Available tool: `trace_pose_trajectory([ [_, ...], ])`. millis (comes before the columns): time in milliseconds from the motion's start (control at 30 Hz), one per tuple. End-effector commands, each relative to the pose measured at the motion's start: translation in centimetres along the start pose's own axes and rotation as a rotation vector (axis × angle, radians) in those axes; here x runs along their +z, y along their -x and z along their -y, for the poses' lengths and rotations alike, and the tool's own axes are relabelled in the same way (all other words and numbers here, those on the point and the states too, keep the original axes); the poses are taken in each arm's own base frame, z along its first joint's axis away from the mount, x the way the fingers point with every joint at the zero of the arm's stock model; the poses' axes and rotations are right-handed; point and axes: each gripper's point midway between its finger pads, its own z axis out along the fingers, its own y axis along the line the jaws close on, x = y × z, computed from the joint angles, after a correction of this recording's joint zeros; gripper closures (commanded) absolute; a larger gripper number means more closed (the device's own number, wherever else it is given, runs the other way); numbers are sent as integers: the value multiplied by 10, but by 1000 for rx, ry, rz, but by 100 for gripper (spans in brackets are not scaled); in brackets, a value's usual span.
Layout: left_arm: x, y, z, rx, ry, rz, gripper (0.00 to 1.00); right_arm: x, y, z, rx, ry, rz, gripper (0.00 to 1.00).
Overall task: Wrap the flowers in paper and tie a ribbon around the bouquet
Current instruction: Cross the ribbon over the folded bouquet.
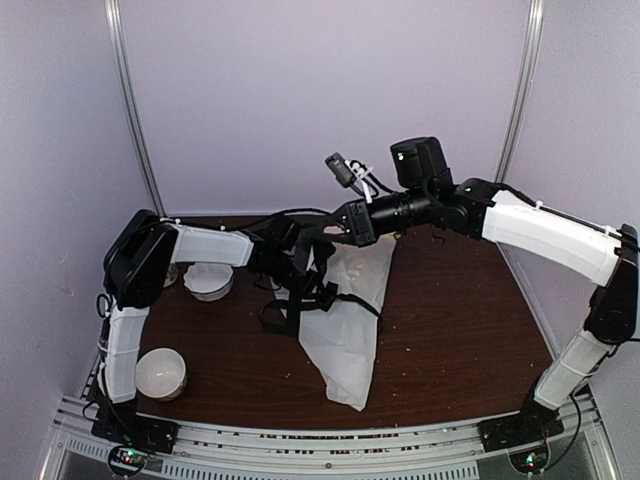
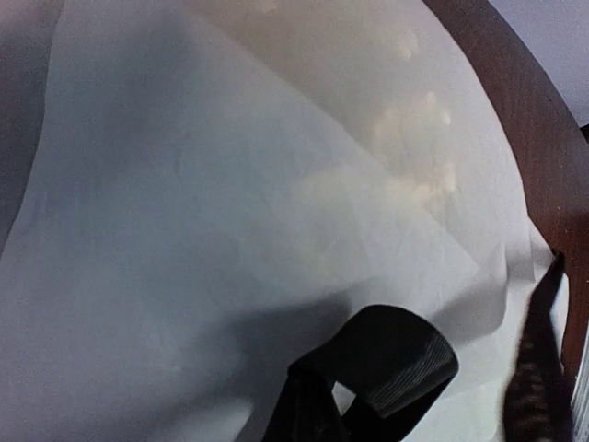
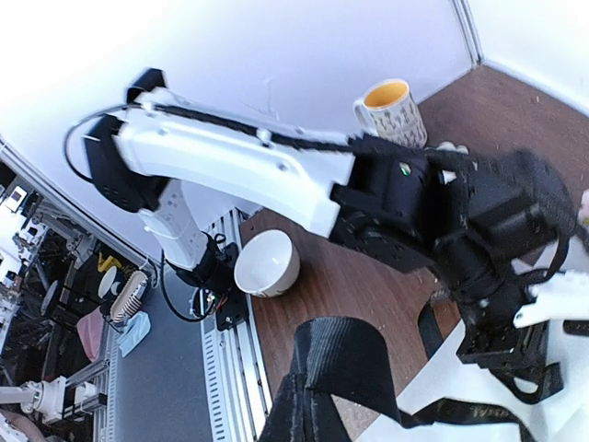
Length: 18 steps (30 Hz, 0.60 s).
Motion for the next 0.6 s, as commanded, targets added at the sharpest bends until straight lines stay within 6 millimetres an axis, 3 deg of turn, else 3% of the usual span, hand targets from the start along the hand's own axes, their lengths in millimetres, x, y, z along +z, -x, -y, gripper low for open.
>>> trace_pose_trajectory([
  [0,-20,33,11,32,-37,115,100,30,-24,32,90,-9,-12,100],
  [267,-39,33,-9,-41,-6,179,100,54,-65,90,156,-126,-63,100],
  [367,-49,30,-22,-78,32,203,100,58,-76,126,215,-215,-70,100],
  [567,-92,39,-38,-88,142,306,100,61,-97,198,348,-363,-96,100],
])
